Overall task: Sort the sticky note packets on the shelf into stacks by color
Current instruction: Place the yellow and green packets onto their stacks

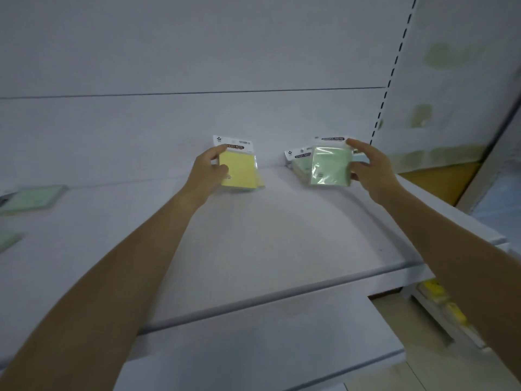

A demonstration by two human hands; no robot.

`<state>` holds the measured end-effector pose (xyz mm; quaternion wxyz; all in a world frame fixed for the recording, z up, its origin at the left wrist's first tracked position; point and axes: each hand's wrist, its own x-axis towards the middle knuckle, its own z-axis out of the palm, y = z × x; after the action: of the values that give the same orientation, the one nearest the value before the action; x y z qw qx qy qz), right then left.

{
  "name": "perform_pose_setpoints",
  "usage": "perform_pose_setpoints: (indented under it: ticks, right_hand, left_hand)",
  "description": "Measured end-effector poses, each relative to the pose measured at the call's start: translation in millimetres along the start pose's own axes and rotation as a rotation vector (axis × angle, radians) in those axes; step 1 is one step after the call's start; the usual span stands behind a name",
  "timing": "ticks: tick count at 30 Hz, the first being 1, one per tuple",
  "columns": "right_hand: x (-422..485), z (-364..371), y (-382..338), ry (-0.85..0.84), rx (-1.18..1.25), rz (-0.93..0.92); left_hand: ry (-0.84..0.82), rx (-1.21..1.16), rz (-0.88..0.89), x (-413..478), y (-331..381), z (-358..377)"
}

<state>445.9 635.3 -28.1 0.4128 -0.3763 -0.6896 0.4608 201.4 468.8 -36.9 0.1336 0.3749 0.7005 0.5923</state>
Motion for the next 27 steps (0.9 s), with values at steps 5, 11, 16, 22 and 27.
perform_pose_setpoints:
  ticks: [5, 11, 16, 22, 27]
  right_hand:
    - [41.3, 3.8, 3.1, -0.084, 0.061, -0.021]
    - [79.8, 7.6, 3.9, -0.212, 0.008, -0.104]
    - [92.7, 21.1, 12.7, -0.217, -0.064, -0.117]
    - [99.8, 28.1, 28.7, -0.226, -0.192, -0.154]
    - [101.3, 30.8, 31.7, -0.230, -0.253, -0.160]
  left_hand:
    - [0.013, 0.053, -0.100, 15.5, -10.9, 13.6]
    - [0.020, 0.360, -0.082, 21.4, -17.0, 25.6]
    - [0.037, 0.474, -0.096, 16.1, -19.2, 33.2]
    - [0.073, 0.496, -0.147, 11.7, -19.7, 44.2]
    - [0.073, 0.547, -0.112, 11.7, -20.6, 44.7]
